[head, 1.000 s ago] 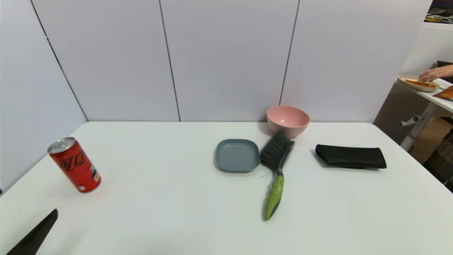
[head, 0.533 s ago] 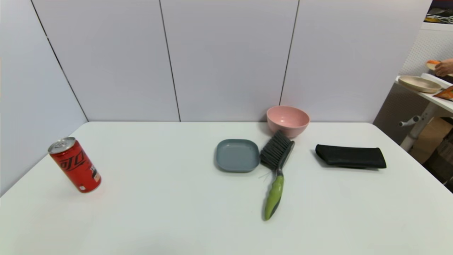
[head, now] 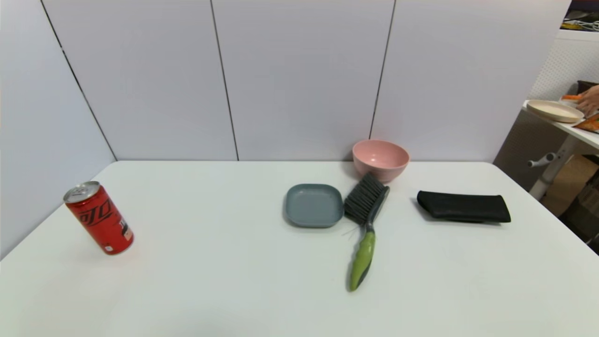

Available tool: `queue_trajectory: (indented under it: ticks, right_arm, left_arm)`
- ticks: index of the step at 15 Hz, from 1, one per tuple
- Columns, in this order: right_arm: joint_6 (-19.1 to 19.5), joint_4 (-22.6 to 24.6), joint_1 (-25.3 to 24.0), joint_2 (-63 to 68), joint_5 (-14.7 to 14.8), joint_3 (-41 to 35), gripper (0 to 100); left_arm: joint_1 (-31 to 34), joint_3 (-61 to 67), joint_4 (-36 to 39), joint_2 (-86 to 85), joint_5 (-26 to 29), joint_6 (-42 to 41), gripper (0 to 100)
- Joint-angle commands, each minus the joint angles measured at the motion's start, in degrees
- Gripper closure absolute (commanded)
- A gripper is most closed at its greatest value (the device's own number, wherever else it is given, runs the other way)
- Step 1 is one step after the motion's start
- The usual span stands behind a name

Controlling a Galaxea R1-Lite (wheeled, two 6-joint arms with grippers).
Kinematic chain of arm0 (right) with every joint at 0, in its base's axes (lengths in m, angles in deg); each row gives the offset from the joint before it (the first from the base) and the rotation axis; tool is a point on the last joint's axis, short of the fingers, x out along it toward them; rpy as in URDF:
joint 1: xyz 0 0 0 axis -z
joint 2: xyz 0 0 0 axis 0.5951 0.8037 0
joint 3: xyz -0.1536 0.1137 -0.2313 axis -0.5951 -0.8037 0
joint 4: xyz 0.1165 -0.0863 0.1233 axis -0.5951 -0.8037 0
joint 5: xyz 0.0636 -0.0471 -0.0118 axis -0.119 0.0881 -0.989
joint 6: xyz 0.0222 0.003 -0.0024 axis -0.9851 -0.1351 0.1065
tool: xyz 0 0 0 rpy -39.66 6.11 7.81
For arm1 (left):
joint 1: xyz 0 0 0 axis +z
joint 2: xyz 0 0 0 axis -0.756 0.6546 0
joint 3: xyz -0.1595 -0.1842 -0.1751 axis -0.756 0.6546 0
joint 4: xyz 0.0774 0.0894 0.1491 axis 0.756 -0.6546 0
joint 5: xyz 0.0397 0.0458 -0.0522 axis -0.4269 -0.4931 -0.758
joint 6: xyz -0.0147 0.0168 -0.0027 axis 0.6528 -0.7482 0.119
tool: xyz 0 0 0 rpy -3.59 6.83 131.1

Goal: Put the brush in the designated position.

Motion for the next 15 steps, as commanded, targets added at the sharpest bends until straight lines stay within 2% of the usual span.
queue_trajectory:
  ticks: [1,15]
  right_arm:
    - [0.01,0.00,-0.06,0.09,-0.01,-0.09,0]
    - [-0.26,0.09,0.12,0.09,-0.01,-0.09,0]
  left_arm:
    - [-0.01,0.00,-0.02,-0.01,0.03,-0.04,0]
    - [0.07,0.00,-0.02,-0.01,0.03,-0.04,0]
